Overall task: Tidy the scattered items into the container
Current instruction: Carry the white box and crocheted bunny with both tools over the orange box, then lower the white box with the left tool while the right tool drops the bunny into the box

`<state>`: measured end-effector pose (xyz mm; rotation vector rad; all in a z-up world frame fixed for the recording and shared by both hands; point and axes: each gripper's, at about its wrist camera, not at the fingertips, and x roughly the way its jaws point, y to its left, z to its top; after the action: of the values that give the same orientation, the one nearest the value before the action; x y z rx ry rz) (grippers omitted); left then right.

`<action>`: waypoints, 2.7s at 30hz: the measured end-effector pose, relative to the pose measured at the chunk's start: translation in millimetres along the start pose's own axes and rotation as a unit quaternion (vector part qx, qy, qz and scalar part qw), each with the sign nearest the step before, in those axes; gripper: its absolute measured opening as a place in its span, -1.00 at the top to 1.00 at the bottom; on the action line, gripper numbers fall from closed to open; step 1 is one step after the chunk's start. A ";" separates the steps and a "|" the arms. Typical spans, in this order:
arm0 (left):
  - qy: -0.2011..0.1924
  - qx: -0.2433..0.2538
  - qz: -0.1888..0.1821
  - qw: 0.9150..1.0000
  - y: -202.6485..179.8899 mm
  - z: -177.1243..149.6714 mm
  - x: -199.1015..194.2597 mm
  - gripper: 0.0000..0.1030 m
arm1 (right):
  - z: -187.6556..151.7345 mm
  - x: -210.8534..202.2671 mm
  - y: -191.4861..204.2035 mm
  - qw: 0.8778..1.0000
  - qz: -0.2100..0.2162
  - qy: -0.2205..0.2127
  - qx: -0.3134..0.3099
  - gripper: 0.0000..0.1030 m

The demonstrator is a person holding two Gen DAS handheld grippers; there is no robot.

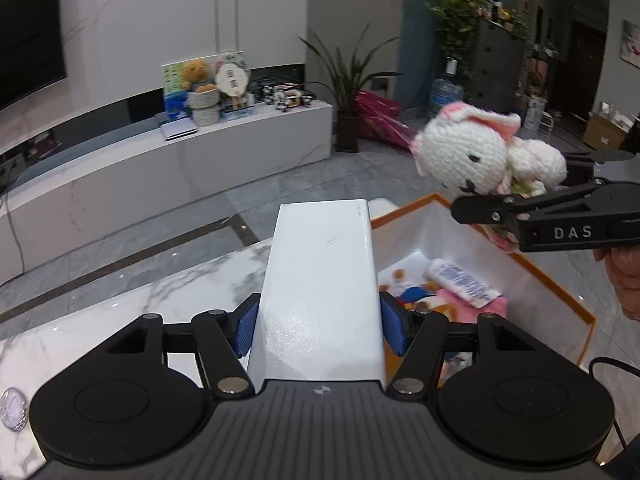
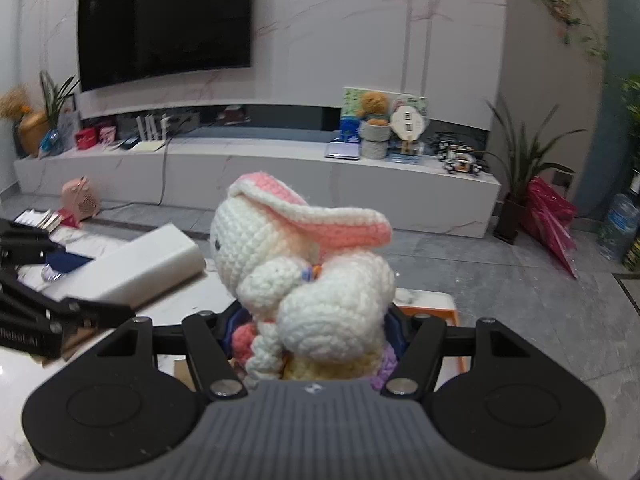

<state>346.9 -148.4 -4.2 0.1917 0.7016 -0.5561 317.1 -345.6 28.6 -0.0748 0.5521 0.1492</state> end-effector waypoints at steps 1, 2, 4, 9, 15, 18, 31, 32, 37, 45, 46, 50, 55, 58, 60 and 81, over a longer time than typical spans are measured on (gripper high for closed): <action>0.000 0.004 -0.003 1.000 -6.0 2.5 1.5 -0.38 | -0.2 -3.5 -4.4 1.000 -0.003 -0.004 0.004 -0.31; -0.001 0.008 -0.006 1.000 -12.3 4.9 2.5 -0.38 | -1.2 -7.5 -8.8 1.000 -0.006 -0.007 0.009 -0.31; -0.003 0.014 -0.013 1.000 -22.5 10.4 4.7 -0.38 | -3.3 -14.1 -17.4 1.000 -0.008 -0.012 0.020 -0.31; -0.007 0.029 -0.027 0.999 -44.0 24.8 14.2 -0.38 | -13.7 -25.2 -40.4 0.998 -0.020 -0.012 0.053 -0.31; -0.004 0.012 -0.060 0.998 -63.4 34.2 35.7 -0.38 | -27.7 -29.5 -54.5 0.997 -0.031 0.002 0.077 -0.31; 0.003 -0.006 -0.078 0.997 -68.8 37.0 50.3 -0.38 | -35.9 -28.5 -58.2 0.996 -0.039 0.015 0.083 -0.31; 0.036 -0.028 -0.058 0.997 -68.2 38.4 98.6 -0.38 | -55.7 -2.6 -64.8 0.993 -0.045 0.080 0.075 -0.31; 0.038 -0.030 -0.056 0.997 -68.5 37.8 101.7 -0.38 | -57.9 0.3 -65.1 0.993 -0.045 0.086 0.073 -0.31; 0.053 -0.028 -0.048 0.997 -70.7 34.0 115.0 -0.38 | -66.6 9.9 -64.0 0.991 -0.040 0.111 0.063 -0.31; 0.076 -0.021 -0.037 0.996 -69.9 27.7 129.9 -0.38 | -72.2 20.3 -60.1 0.990 -0.034 0.132 0.049 -0.31; 0.079 -0.020 -0.035 0.996 -69.6 26.5 131.5 -0.38 | -71.6 22.6 -60.6 0.989 -0.031 0.136 0.046 -0.31; 0.088 -0.014 -0.031 0.996 -69.1 23.5 136.7 -0.38 | -76.5 31.9 -53.6 0.987 -0.025 0.160 0.019 -0.31; 0.098 -0.003 -0.026 0.995 -66.1 21.6 140.5 -0.37 | -83.3 37.6 -47.8 0.981 0.003 0.191 -0.010 -0.31; 0.103 0.002 -0.026 0.994 -64.3 20.9 141.6 -0.36 | -92.8 40.2 -37.8 0.972 0.038 0.226 -0.061 -0.32; 0.104 0.003 -0.027 0.994 -63.9 21.0 142.0 -0.36 | -100.1 41.5 -28.0 0.963 0.059 0.242 -0.101 -0.32; 0.108 0.006 -0.040 0.993 -67.7 20.0 139.8 -0.41 | -91.7 25.3 -14.6 0.959 0.126 0.233 -0.097 -0.62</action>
<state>408.8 -270.7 -79.9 0.2379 0.9202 -0.6213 293.4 -367.1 -62.2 -0.2346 1.0179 0.4409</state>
